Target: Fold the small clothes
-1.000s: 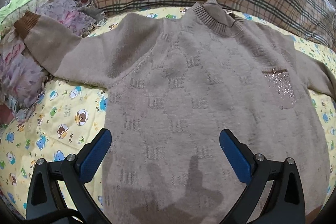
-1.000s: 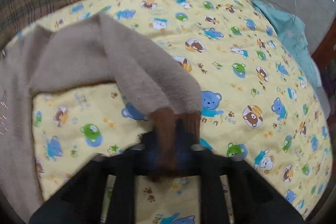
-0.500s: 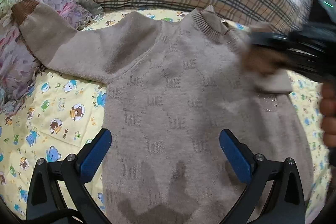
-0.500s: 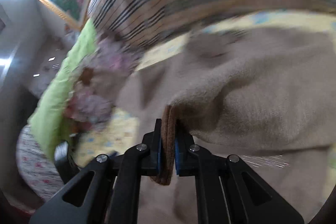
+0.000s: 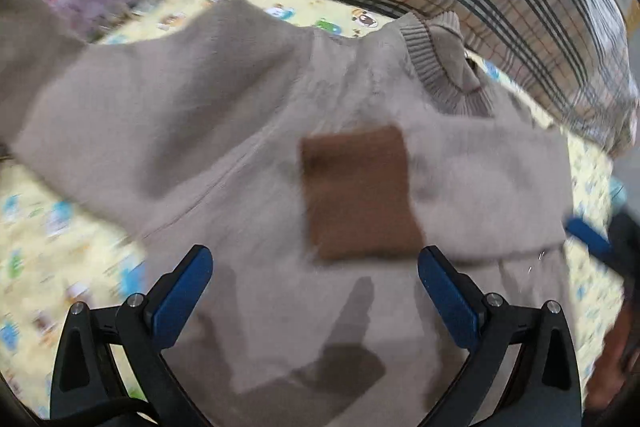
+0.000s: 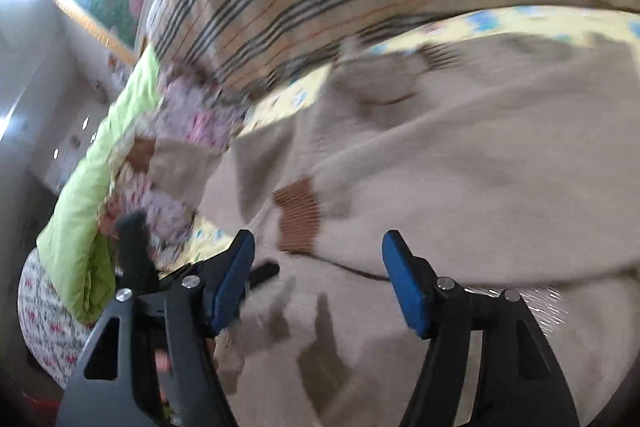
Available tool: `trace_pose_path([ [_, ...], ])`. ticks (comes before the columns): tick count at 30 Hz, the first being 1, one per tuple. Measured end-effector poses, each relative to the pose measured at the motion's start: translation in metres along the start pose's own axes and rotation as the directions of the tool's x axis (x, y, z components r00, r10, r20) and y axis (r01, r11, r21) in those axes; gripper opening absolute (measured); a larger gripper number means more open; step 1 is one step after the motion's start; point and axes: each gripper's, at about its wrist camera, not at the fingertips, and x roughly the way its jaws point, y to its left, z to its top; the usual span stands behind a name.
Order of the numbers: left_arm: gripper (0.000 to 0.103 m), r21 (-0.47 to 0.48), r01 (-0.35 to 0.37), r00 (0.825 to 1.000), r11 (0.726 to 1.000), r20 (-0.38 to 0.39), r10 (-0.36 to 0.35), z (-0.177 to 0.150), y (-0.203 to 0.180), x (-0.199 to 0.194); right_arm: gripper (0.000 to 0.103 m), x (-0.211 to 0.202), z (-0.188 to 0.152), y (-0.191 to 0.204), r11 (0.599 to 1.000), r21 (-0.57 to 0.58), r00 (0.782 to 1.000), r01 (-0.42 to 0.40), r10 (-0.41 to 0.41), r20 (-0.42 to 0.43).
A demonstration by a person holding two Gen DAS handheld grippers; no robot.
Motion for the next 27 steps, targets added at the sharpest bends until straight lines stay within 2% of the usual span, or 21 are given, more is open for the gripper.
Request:
trace_pose_path([
  [2,0.095,-0.016,0.007,0.999,1.0,-0.034,-0.008,0.013,-0.003,0.021,0.067,-0.021,-0.006,-0.011,0.999,0.025,0.999,0.029,-0.03,0.042],
  [3,0.083,-0.024,0.022,0.999,0.999,-0.047,-0.023,0.018,-0.006,0.03,0.067,-0.031,-0.01,-0.016,0.999,0.034,0.997,0.041,-0.043,0.062],
  [4,0.069,-0.024,0.024,0.999,0.999,-0.036,-0.025,0.021,-0.01,0.033,0.067,-0.04,-0.013,-0.019,0.998,0.039,0.996,0.05,-0.053,0.077],
  [5,0.059,-0.012,0.028,0.999,1.0,-0.016,-0.029,0.023,-0.013,0.033,0.067,-0.047,-0.016,-0.022,0.997,0.041,0.994,0.061,-0.064,0.087],
  [7,0.015,0.03,0.041,0.998,0.999,0.037,-0.042,0.026,-0.024,0.029,0.067,-0.056,-0.02,-0.023,0.996,0.043,0.991,0.081,-0.085,0.104],
  [8,0.007,0.037,0.041,0.998,0.998,0.051,-0.043,0.027,-0.026,0.028,0.067,-0.063,-0.022,-0.026,0.995,0.049,0.989,0.083,-0.089,0.118],
  [11,0.004,0.04,0.056,0.991,0.998,0.118,-0.061,0.025,-0.031,0.007,0.067,-0.076,-0.024,-0.032,0.991,0.071,0.981,0.111,-0.12,0.155],
  [14,0.004,0.016,0.106,0.976,0.994,0.189,-0.107,0.025,-0.019,-0.038,0.067,-0.083,-0.021,-0.041,0.987,0.084,0.973,0.138,-0.151,0.173],
  [15,0.004,0.013,0.098,0.971,0.995,0.217,-0.098,0.023,-0.012,-0.054,0.067,-0.085,-0.02,-0.045,0.985,0.087,0.972,0.146,-0.159,0.174],
  [17,0.003,0.013,0.031,0.965,0.999,0.259,-0.033,0.018,0.004,-0.07,0.067,-0.092,-0.018,-0.057,0.977,0.104,0.963,0.185,-0.201,0.179],
  [19,0.003,0.002,-0.071,0.972,0.997,0.224,0.069,0.012,0.027,-0.059,0.067,-0.099,-0.016,-0.069,0.971,0.131,0.955,0.203,-0.225,0.191],
  [20,0.003,-0.018,-0.077,0.978,0.997,0.193,0.079,0.01,0.038,-0.052,0.067,-0.102,-0.015,-0.076,0.965,0.143,0.949,0.221,-0.247,0.197],
  [23,0.004,-0.068,-0.038,0.991,0.997,0.128,0.047,0.002,0.057,-0.034,0.067,-0.105,-0.007,-0.093,0.947,0.184,0.934,0.265,-0.299,0.194],
  [27,0.004,-0.005,-0.061,0.987,0.998,0.146,0.061,-0.001,0.037,-0.031,0.067,-0.09,0.017,-0.098,0.936,0.15,0.924,0.317,-0.341,0.171],
])
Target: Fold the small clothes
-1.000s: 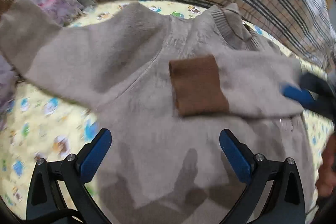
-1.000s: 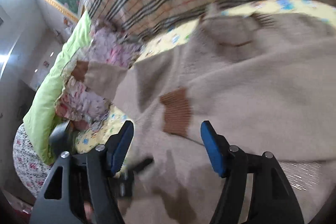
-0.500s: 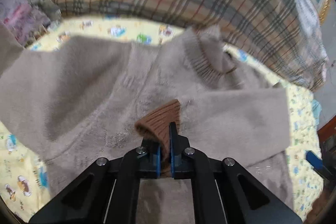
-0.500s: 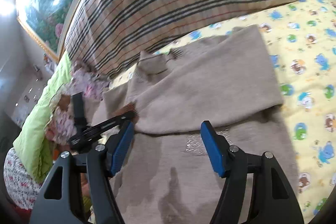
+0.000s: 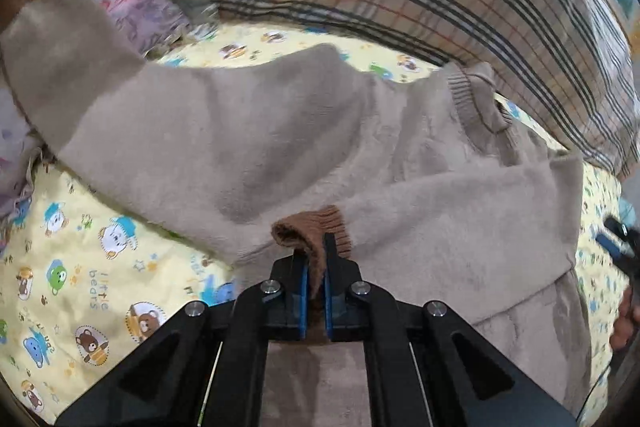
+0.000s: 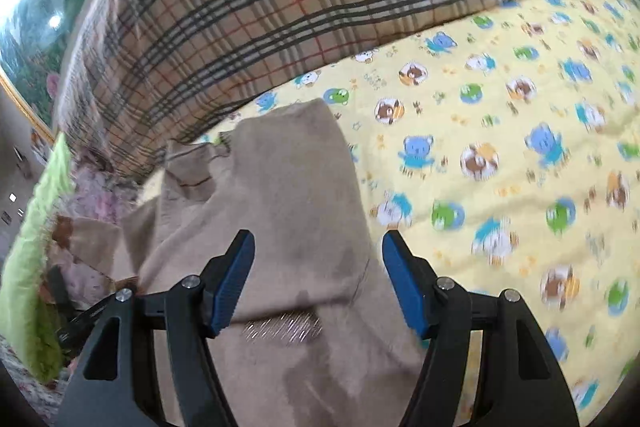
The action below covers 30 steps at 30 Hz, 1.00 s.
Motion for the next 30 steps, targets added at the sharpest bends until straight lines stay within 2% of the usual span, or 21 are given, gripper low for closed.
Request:
trace_pose_path([
  [3,0.004,0.013,-0.033,0.999,0.999,0.007,0.033,0.002,0.0,-0.001,0.067,0.024,0.014,0.013,0.999,-0.052,1.0,0.009,-0.01,-0.018],
  [7,0.004,-0.043,-0.023,1.0,0.999,-0.02,0.022,-0.006,0.02,-0.004,0.067,0.064,0.02,0.029,0.992,-0.125,0.995,0.029,-0.04,-0.087],
  [8,0.004,-0.053,-0.012,1.0,0.999,-0.027,0.011,-0.007,0.024,-0.005,0.067,0.068,0.021,0.025,0.995,-0.103,0.996,0.008,-0.018,-0.092],
  [10,0.004,-0.054,0.0,1.0,0.999,-0.027,-0.002,-0.009,0.025,-0.007,0.067,0.062,0.024,0.008,0.995,0.001,0.994,-0.099,0.099,-0.052],
  [11,0.004,-0.053,0.003,1.0,0.999,-0.028,-0.004,-0.009,0.024,-0.007,0.067,0.057,0.024,0.0,0.991,0.032,0.991,-0.13,0.131,-0.032],
  [12,0.004,-0.059,0.01,1.0,0.998,-0.029,-0.012,-0.01,0.023,-0.008,0.067,0.054,0.025,-0.005,0.99,0.043,0.991,-0.132,0.133,-0.018],
  [15,0.005,-0.069,0.029,0.999,0.997,-0.03,-0.031,-0.01,0.019,-0.007,0.067,0.055,0.033,-0.014,0.998,0.008,0.998,-0.058,0.058,-0.029],
  [17,0.005,-0.05,-0.002,1.0,0.999,-0.029,0.001,-0.01,0.014,-0.005,0.067,0.058,0.035,-0.009,0.995,0.004,0.993,-0.102,0.102,-0.063],
  [18,0.005,-0.047,-0.001,0.999,0.999,-0.034,0.0,-0.01,0.011,-0.002,0.067,0.057,0.035,-0.004,0.993,-0.021,0.991,-0.114,0.112,-0.068],
  [20,0.006,-0.041,-0.001,0.999,0.999,-0.046,-0.001,-0.01,0.008,0.003,0.067,0.058,0.031,0.014,0.99,-0.126,0.996,-0.067,0.058,-0.068],
  [21,0.005,-0.029,-0.01,0.999,1.0,-0.046,0.009,-0.01,0.004,0.005,0.065,0.063,0.029,0.021,0.986,-0.165,0.997,-0.036,0.024,-0.072],
  [22,0.005,-0.014,-0.013,0.999,1.0,-0.042,0.012,-0.01,0.0,0.006,0.028,0.07,0.028,0.024,0.983,-0.182,0.995,-0.021,0.004,-0.095],
  [23,0.004,-0.007,-0.014,0.999,1.0,-0.04,0.013,-0.009,-0.004,0.006,0.005,0.076,0.028,0.024,0.982,-0.19,0.993,-0.003,-0.019,-0.119],
  [24,0.004,0.003,-0.006,0.999,1.0,-0.038,0.006,-0.008,-0.01,0.006,0.008,0.079,0.029,0.02,0.983,-0.183,0.99,0.032,-0.056,-0.128],
  [26,0.004,0.024,0.034,0.999,0.999,-0.036,-0.033,-0.004,-0.029,0.005,0.008,0.067,0.036,0.004,0.989,-0.138,0.993,0.044,-0.058,-0.099],
  [28,0.003,0.056,0.099,0.994,0.993,-0.044,-0.097,0.001,-0.058,0.007,0.007,0.04,0.048,-0.01,0.984,-0.131,0.991,0.123,-0.128,-0.03],
  [29,0.003,0.072,0.113,0.993,0.991,-0.047,-0.11,0.002,-0.07,0.009,0.007,0.025,0.056,-0.019,0.979,-0.121,0.986,0.164,-0.165,0.004],
  [30,0.003,0.095,0.113,0.993,0.989,-0.047,-0.109,0.003,-0.083,0.012,0.007,0.013,0.065,-0.033,0.982,-0.084,0.985,0.171,-0.171,0.01],
])
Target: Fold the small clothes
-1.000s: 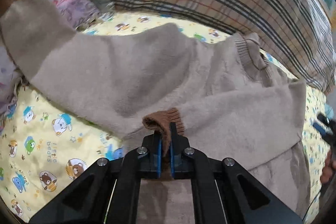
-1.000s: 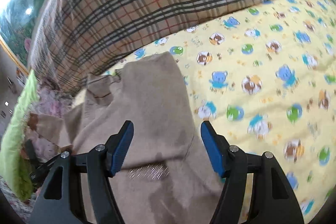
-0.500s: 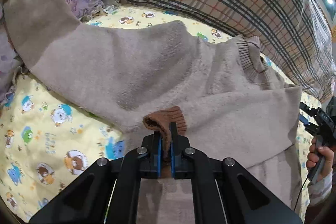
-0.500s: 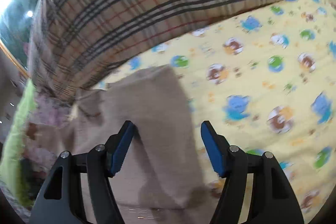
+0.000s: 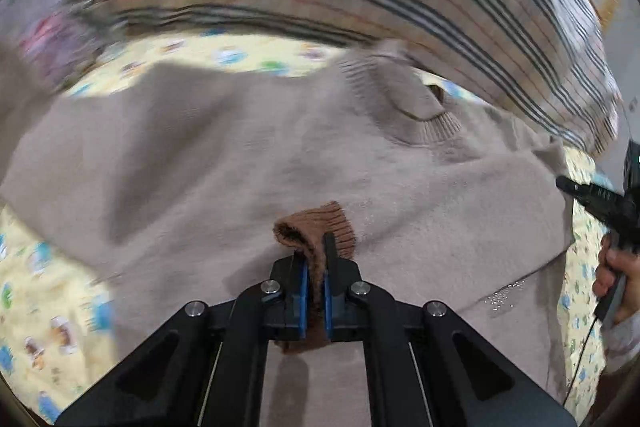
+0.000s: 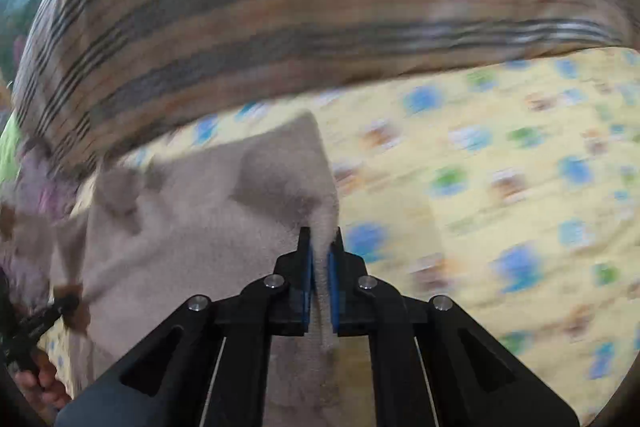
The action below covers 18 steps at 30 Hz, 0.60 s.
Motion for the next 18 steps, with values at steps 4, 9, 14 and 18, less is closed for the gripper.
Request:
trace_pose_path([
  [4,0.003,0.012,-0.045,0.999,0.999,-0.014,0.045,0.002,-0.009,0.017,0.007,0.002,0.003,-0.012,0.999,-0.016,0.999,0.028,-0.028,-0.029],
  [9,0.003,-0.034,-0.036,0.999,0.999,-0.028,0.035,-0.004,0.025,0.016,0.009,0.03,-0.004,-0.002,0.993,-0.058,0.993,0.1,-0.103,-0.05],
  [14,0.003,-0.051,-0.049,0.999,0.997,-0.015,0.049,0.001,0.038,0.015,0.017,0.023,-0.012,-0.016,0.991,-0.018,0.99,0.132,-0.133,-0.043],
  [18,0.0,-0.057,-0.089,0.996,0.994,-0.016,0.088,-0.005,0.048,0.01,0.032,-0.023,-0.023,0.003,0.999,-0.014,0.997,0.03,-0.029,0.076],
])
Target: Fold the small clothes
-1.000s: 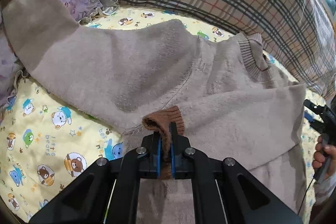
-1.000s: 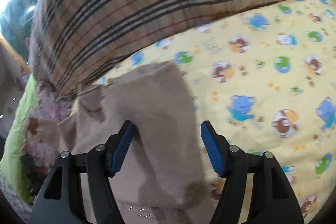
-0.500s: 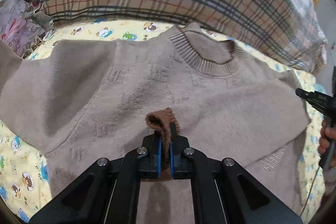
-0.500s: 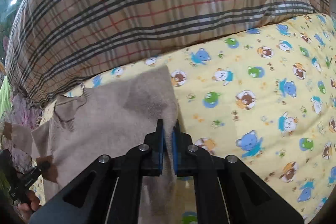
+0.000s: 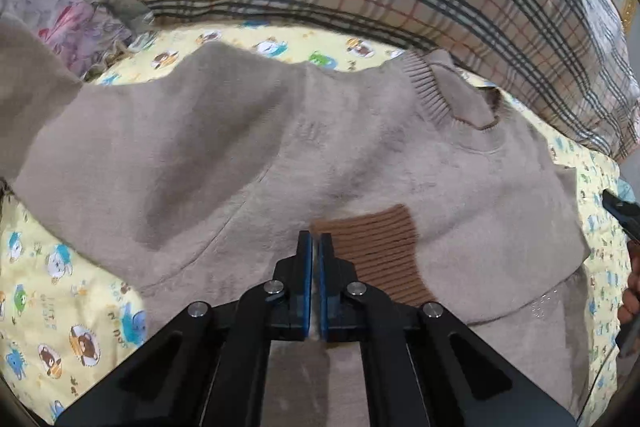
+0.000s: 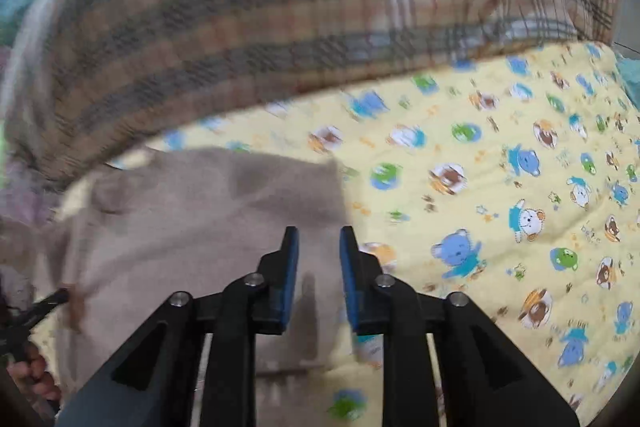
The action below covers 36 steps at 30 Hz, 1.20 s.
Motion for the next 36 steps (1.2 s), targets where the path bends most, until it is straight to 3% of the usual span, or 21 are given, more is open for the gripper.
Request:
trace_pose_path([
  [1,0.0,-0.016,0.0,1.0,1.0,-0.011,-0.001,-0.003,0.005,-0.001,0.046,-0.005,-0.003,0.008,0.999,-0.008,0.999,-0.05,0.05,0.011],
  [3,0.0,-0.051,0.045,0.999,0.998,-0.022,-0.046,-0.007,0.012,-0.004,0.06,0.0,-0.012,0.029,0.982,-0.017,0.982,-0.189,0.188,-0.032],
  [5,0.001,-0.096,0.118,0.99,0.988,-0.062,-0.124,-0.01,0.018,-0.003,0.06,0.01,-0.024,0.047,0.966,-0.008,0.963,-0.259,0.258,-0.076],
  [6,0.006,-0.112,0.155,0.983,0.981,-0.077,-0.165,-0.011,0.019,-0.003,0.06,0.015,-0.029,0.057,0.957,-0.017,0.953,-0.29,0.287,-0.101],
  [7,0.019,-0.117,0.171,0.98,0.978,-0.087,-0.181,-0.012,0.019,-0.003,0.06,0.019,-0.034,0.064,0.952,-0.022,0.947,-0.306,0.301,-0.115],
  [8,0.028,-0.123,0.167,0.979,0.978,-0.095,-0.179,-0.012,0.019,-0.002,0.06,0.021,-0.04,0.071,0.951,-0.028,0.945,-0.309,0.304,-0.124],
  [9,0.045,-0.134,0.173,0.977,0.976,-0.102,-0.188,-0.011,0.018,0.0,0.06,0.022,-0.043,0.075,0.95,-0.031,0.944,-0.31,0.304,-0.128],
  [10,0.048,-0.142,0.194,0.973,0.971,-0.102,-0.209,-0.009,0.015,0.003,0.06,0.022,-0.047,0.077,0.951,-0.031,0.945,-0.308,0.301,-0.129],
  [14,0.046,-0.162,0.252,0.952,0.954,-0.135,-0.275,-0.005,-0.002,0.02,0.06,0.021,-0.054,0.072,0.966,-0.022,0.959,-0.258,0.253,-0.129],
  [16,0.047,-0.218,0.347,0.913,0.912,-0.145,-0.382,-0.007,-0.003,0.021,0.06,0.021,-0.052,0.064,0.971,0.0,0.963,-0.24,0.239,-0.127],
  [17,0.048,-0.227,0.366,0.907,0.903,-0.131,-0.401,-0.009,-0.003,0.018,0.06,0.018,-0.052,0.059,0.972,0.011,0.965,-0.235,0.235,-0.119],
  [20,0.049,-0.224,0.366,0.913,0.903,-0.102,-0.395,-0.013,0.004,0.004,0.06,0.011,-0.048,0.05,0.977,0.009,0.973,-0.211,0.211,-0.09],
  [22,0.054,-0.217,0.406,0.9,0.888,-0.071,-0.43,-0.016,0.008,-0.003,0.06,0.008,-0.047,0.045,0.979,0.02,0.976,-0.202,0.203,-0.079],
  [23,0.058,-0.204,0.397,0.907,0.895,-0.066,-0.417,-0.015,0.008,-0.004,0.06,0.007,-0.047,0.044,0.978,0.031,0.976,-0.204,0.206,-0.075],
  [24,0.063,-0.186,0.346,0.928,0.92,-0.074,-0.364,-0.012,0.004,0.0,0.06,0.007,-0.047,0.042,0.978,0.042,0.976,-0.204,0.206,-0.069],
  [25,0.063,-0.172,0.297,0.945,0.939,-0.09,-0.315,-0.008,0.001,0.008,0.06,0.007,-0.047,0.042,0.978,0.045,0.976,-0.205,0.207,-0.065],
  [27,0.057,-0.169,0.267,0.95,0.949,-0.12,-0.289,-0.003,-0.002,0.023,0.06,0.009,-0.047,0.046,0.976,0.043,0.973,-0.215,0.217,-0.072],
  [29,0.019,-0.136,0.236,0.96,0.962,-0.122,-0.253,0.001,-0.013,0.032,0.06,0.01,-0.048,0.049,0.975,0.047,0.972,-0.218,0.221,-0.075],
  [30,0.005,-0.116,0.243,0.957,0.963,-0.132,-0.258,0.002,-0.019,0.033,0.06,0.009,-0.048,0.051,0.976,0.041,0.973,-0.215,0.218,-0.073],
  [32,0.005,-0.066,0.198,0.975,0.978,-0.091,-0.203,0.002,-0.029,0.019,0.06,0.008,-0.047,0.054,0.979,0.027,0.976,-0.203,0.205,-0.07],
  [36,0.004,-0.054,0.213,0.977,0.975,0.019,-0.213,0.002,-0.019,-0.023,0.06,0.008,-0.042,0.057,0.977,0.024,0.975,-0.211,0.212,-0.07],
])
